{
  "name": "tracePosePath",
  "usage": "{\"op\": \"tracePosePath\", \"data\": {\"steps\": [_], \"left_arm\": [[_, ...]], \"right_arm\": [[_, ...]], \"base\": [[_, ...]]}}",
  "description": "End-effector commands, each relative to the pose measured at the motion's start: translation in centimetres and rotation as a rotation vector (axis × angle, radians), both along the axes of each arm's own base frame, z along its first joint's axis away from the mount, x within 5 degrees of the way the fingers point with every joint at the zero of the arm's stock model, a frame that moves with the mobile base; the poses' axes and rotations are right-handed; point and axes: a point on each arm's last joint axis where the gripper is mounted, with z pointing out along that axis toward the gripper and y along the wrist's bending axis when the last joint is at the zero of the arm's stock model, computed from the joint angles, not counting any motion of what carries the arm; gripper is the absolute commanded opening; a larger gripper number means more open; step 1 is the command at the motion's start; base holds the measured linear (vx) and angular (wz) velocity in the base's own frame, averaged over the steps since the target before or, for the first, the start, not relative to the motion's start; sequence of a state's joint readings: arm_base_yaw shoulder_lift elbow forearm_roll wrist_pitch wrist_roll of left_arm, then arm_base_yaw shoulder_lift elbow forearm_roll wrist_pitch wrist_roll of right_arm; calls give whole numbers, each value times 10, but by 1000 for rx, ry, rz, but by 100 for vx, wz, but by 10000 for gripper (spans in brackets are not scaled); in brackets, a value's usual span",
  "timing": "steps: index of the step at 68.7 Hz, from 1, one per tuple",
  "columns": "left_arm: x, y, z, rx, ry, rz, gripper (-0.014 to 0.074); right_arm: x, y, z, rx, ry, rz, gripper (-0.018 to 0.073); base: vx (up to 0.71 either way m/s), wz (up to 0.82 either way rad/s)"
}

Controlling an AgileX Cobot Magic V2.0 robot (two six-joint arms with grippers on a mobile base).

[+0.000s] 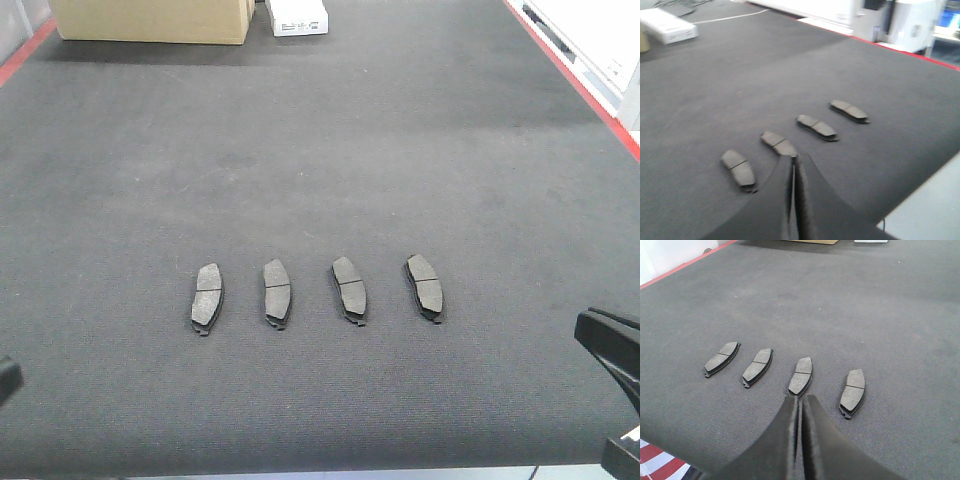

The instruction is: Move and align brake pads A on conveyor

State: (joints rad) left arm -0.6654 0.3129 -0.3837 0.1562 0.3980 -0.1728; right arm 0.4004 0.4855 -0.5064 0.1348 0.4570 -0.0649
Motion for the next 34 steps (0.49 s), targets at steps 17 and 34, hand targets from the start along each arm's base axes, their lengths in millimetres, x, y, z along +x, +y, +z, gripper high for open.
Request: {"op": "tracePosePath", "data": {"steps": [17,34], "left_arm": [[1,-1,22,-34,-177,-7,-6],[-11,31,1,-17,-262,371,-6]], "right_arm": [[2,0,15,30,-93,-11,-8],[2,0,15,30,-93,-11,-8]], "base": [[0,0],[0,0]]}}
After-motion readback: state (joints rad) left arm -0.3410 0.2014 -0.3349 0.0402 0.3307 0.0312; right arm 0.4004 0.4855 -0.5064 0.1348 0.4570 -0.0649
